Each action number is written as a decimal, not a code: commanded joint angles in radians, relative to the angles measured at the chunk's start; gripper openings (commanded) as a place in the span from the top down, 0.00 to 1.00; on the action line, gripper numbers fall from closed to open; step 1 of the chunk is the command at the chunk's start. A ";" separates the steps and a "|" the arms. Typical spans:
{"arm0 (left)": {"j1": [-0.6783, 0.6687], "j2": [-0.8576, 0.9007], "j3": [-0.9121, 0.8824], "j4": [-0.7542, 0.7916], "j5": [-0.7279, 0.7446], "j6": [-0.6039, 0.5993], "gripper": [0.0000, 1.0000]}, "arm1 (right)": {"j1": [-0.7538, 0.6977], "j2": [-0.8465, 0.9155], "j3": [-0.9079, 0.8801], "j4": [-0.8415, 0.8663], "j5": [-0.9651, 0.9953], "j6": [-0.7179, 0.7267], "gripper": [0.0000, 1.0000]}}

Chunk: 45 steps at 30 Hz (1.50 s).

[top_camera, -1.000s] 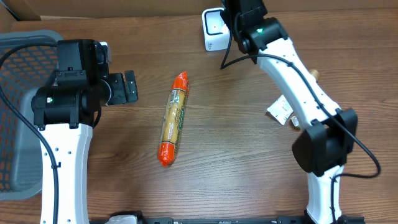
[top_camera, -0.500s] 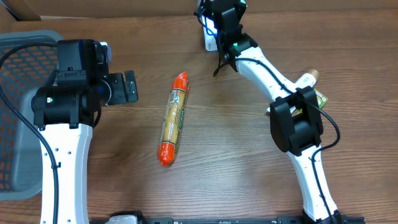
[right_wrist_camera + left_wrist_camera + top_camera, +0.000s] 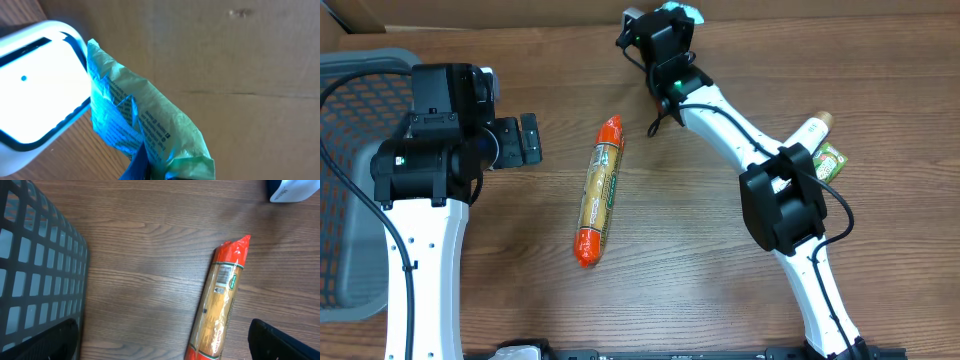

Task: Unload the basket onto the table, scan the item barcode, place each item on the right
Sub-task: 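Hold the mint-green packet in front of the white scanner, then carry the packet right and drop it onto the item pile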

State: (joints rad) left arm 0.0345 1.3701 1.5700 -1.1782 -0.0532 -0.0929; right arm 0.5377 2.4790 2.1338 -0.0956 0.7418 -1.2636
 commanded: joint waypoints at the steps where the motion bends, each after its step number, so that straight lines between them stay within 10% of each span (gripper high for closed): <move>1: -0.002 0.002 0.016 0.004 -0.006 0.026 0.00 | 0.005 -0.016 0.032 0.012 0.086 0.002 0.96; 31: -0.002 0.002 0.016 0.004 -0.006 0.026 0.01 | 0.053 -0.071 0.032 -0.094 0.102 0.119 0.96; 45: -0.002 0.002 0.016 0.004 -0.006 0.026 0.01 | 0.027 -0.551 0.032 -0.859 -0.366 0.869 0.96</move>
State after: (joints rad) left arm 0.0345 1.3701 1.5700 -1.1782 -0.0532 -0.0929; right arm 0.5892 2.0632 2.1399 -0.8761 0.6025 -0.6918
